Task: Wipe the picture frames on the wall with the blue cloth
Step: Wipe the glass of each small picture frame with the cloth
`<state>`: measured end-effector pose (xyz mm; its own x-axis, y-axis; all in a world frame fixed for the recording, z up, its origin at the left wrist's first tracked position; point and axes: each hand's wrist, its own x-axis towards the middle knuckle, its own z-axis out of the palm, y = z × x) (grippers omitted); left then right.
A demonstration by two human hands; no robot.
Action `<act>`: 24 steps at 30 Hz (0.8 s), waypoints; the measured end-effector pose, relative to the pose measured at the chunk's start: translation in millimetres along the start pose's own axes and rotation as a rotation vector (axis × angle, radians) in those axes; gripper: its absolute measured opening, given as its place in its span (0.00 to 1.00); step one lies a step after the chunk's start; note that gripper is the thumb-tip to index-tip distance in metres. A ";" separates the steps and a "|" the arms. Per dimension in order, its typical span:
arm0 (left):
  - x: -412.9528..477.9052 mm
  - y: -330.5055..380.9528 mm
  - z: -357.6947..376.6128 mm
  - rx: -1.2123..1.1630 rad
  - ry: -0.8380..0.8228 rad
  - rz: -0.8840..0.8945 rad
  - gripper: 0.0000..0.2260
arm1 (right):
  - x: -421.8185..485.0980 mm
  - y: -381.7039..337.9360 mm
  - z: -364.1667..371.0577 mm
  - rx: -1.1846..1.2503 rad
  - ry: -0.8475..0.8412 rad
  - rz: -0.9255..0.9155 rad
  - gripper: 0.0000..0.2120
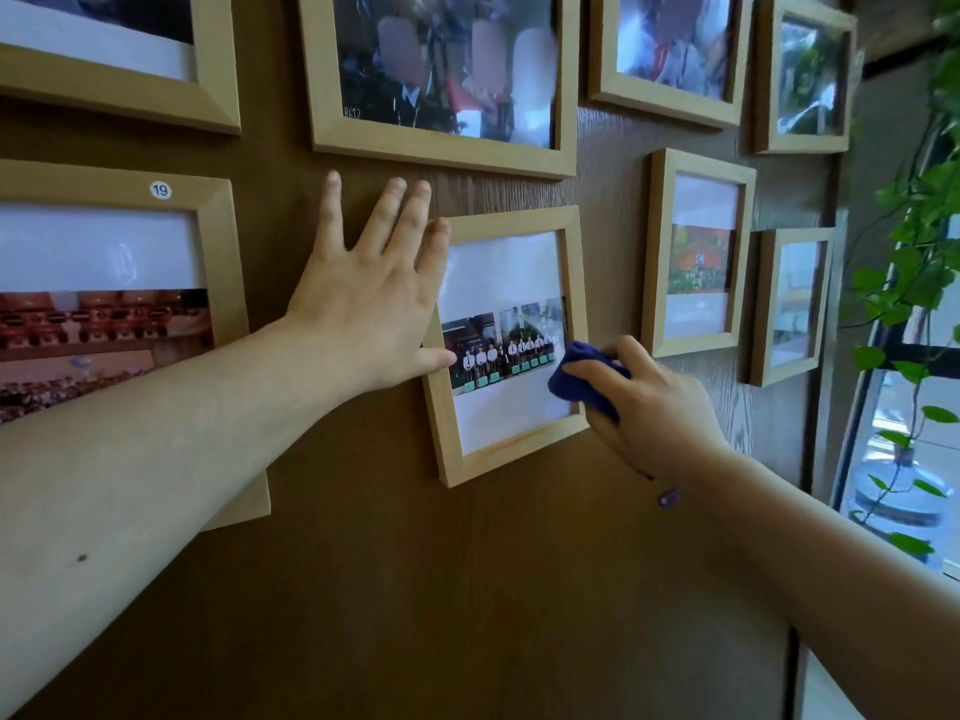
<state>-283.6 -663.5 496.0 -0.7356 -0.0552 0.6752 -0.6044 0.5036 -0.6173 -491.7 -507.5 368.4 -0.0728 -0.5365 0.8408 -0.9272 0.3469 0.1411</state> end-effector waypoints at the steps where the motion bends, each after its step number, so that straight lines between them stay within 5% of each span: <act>1: -0.5 0.7 -2.7 0.007 0.011 0.021 0.49 | 1.8 0.8 -1.5 0.005 0.006 0.013 0.20; 13: 33.8 36.9 -12.9 -0.159 0.189 0.289 0.39 | 12.2 34.4 -24.3 -0.071 -0.035 0.242 0.20; 24: 96.4 92.9 -14.0 -0.204 0.215 0.310 0.39 | 7.2 119.5 -23.8 0.010 0.059 0.413 0.20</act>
<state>-406.4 -610.0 509.5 -0.7795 0.2954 0.5524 -0.2763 0.6294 -0.7263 -594.2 -451.6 403.8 -0.4184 -0.3084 0.8543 -0.8279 0.5164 -0.2191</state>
